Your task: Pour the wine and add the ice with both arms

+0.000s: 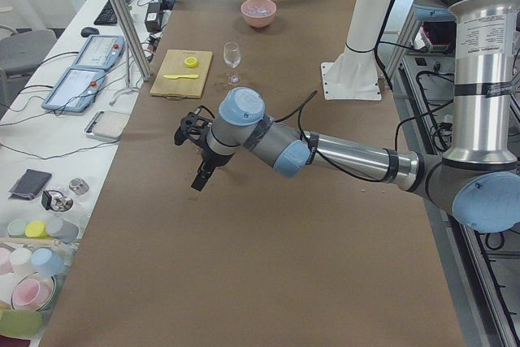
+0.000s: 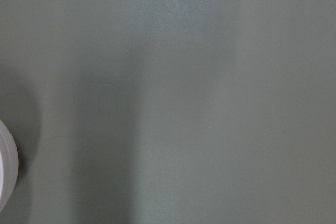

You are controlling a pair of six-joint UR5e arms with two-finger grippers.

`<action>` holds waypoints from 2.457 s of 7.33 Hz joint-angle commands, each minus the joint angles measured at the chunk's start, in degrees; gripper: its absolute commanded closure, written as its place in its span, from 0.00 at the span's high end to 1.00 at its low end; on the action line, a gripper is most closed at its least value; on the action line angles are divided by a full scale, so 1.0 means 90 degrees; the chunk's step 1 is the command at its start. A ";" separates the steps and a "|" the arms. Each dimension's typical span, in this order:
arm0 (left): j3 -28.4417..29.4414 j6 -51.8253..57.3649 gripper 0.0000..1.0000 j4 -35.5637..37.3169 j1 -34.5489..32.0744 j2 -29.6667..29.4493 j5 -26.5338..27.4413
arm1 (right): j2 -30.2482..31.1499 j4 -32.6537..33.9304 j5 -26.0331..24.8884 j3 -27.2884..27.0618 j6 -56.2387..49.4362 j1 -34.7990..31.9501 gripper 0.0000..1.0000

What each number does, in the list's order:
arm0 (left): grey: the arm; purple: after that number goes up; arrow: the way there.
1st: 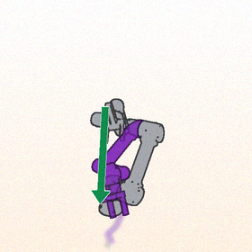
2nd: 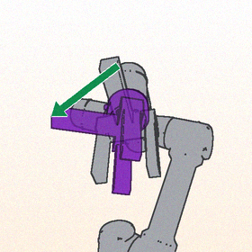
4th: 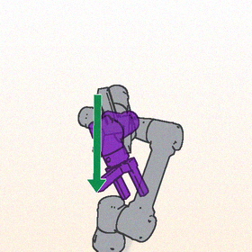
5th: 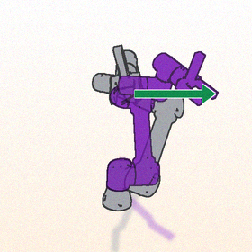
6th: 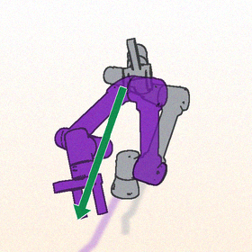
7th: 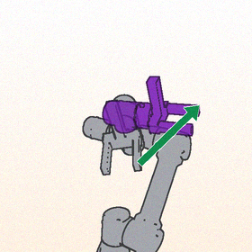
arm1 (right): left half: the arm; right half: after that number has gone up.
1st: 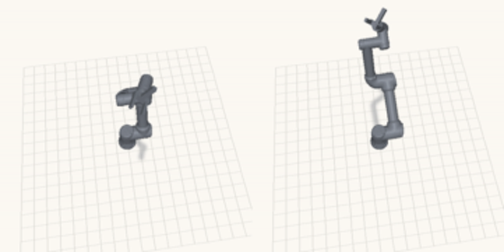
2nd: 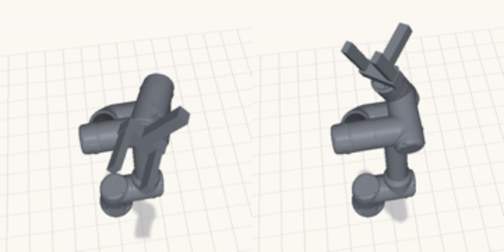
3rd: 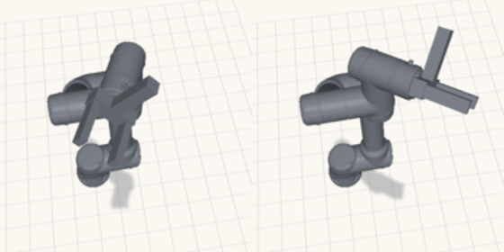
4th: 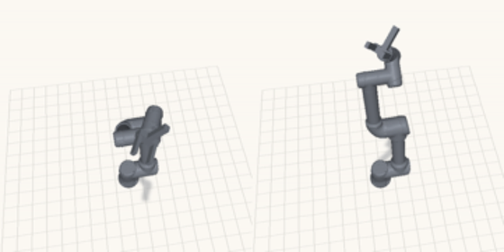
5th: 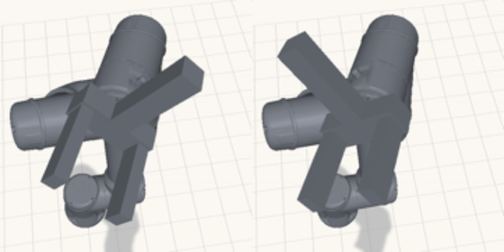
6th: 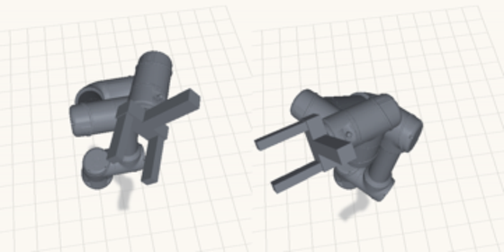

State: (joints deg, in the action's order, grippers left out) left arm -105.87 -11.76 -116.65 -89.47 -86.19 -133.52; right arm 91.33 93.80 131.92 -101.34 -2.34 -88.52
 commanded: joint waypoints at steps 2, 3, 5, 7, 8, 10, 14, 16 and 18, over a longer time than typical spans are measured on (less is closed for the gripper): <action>-0.0179 -0.2412 0.98 -0.1369 0.0583 -0.0023 0.0098 | 0.0008 0.0008 0.0000 0.0020 0.0006 0.0001 1.00; -0.0383 -0.3632 0.98 -0.1713 0.0750 -0.0004 0.0389 | 0.0008 0.0008 0.0000 0.0029 0.0006 0.0001 1.00; -0.0968 -0.4802 0.98 -0.1755 0.1791 0.0152 0.1975 | 0.0008 0.0008 0.0010 0.0078 0.0006 0.0001 1.00; -0.1243 -0.5439 0.98 -0.1716 0.3050 0.0375 0.4228 | 0.0008 0.0008 0.0010 0.0078 0.0006 -0.0009 1.00; -0.1321 -0.5538 0.98 -0.1610 0.3694 0.0513 0.5439 | 0.0008 0.0008 0.0010 0.0078 0.0006 0.0001 1.00; -0.1322 -0.5900 0.98 -0.1036 0.4469 0.0504 0.7113 | 0.0008 0.0008 0.0010 0.0088 0.0006 0.0001 1.00; -0.0652 -0.8084 0.98 0.1006 0.5965 -0.0664 0.9646 | 0.0008 0.0008 0.0000 0.0098 0.0006 0.0001 1.00; 0.0158 -0.8593 0.98 0.1018 0.6073 -0.1047 1.0302 | 0.0008 -0.0002 0.0000 0.0088 0.0006 0.0001 1.00; 0.0532 -0.8956 0.98 0.1009 0.6288 -0.1117 1.0441 | -0.0001 0.0008 0.0010 0.0088 0.0006 0.0001 1.00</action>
State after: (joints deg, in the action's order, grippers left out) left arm -103.15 -90.33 -107.62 -34.02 -95.64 -40.62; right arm 91.38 93.84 131.94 -100.54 -2.28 -88.51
